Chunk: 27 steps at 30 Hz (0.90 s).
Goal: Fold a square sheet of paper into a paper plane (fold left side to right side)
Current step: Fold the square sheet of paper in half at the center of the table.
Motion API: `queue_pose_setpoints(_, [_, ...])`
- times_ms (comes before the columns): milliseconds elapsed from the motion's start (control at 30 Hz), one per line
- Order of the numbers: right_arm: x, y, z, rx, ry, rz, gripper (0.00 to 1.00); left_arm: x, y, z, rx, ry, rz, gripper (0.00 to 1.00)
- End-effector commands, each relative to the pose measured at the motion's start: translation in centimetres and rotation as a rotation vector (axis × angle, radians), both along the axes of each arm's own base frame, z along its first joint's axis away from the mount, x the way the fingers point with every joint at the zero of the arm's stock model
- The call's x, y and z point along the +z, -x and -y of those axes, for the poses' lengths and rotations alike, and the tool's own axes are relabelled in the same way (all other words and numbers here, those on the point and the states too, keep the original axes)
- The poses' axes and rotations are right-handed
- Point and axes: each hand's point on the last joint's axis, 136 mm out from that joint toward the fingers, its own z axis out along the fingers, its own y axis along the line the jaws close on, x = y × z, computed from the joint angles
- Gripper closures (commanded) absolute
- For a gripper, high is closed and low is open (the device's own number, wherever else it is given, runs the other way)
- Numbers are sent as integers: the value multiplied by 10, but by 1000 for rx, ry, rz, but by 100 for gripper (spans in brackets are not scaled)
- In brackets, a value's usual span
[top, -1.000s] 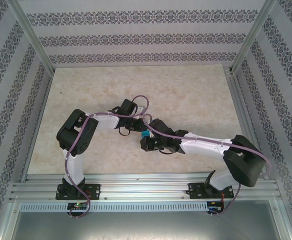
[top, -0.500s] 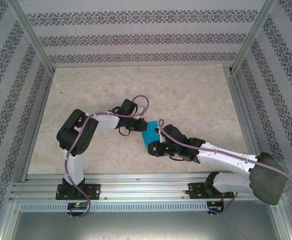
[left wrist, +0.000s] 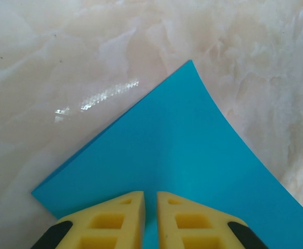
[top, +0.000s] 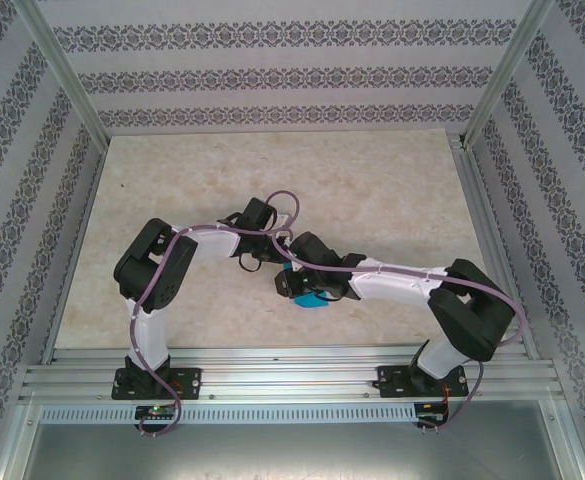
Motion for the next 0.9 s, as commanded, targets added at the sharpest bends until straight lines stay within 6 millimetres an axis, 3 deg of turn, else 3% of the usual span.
queue_pose_setpoints(0, [-7, -11, -1, 9, 40, 53, 76, -36, 11, -19, 9, -141, -47, 84])
queue_pose_setpoints(133, [-28, -6, 4, -6, 60, 13, 75, -36, 11, -20, 9, -143, -46, 83])
queue_pose_setpoints(333, [-50, 18, 6, -3, 68, -72, 76, -38, 13, -21, 9, -145, -51, 83])
queue_pose_setpoints(600, [-58, 52, 11, 26, 83, -162, 79, -39, 13, -22, 9, -152, -48, 83])
queue_pose_setpoints(867, [-58, 71, 19, 21, 80, -209, 82, -40, 14, -23, 9, -159, -48, 83])
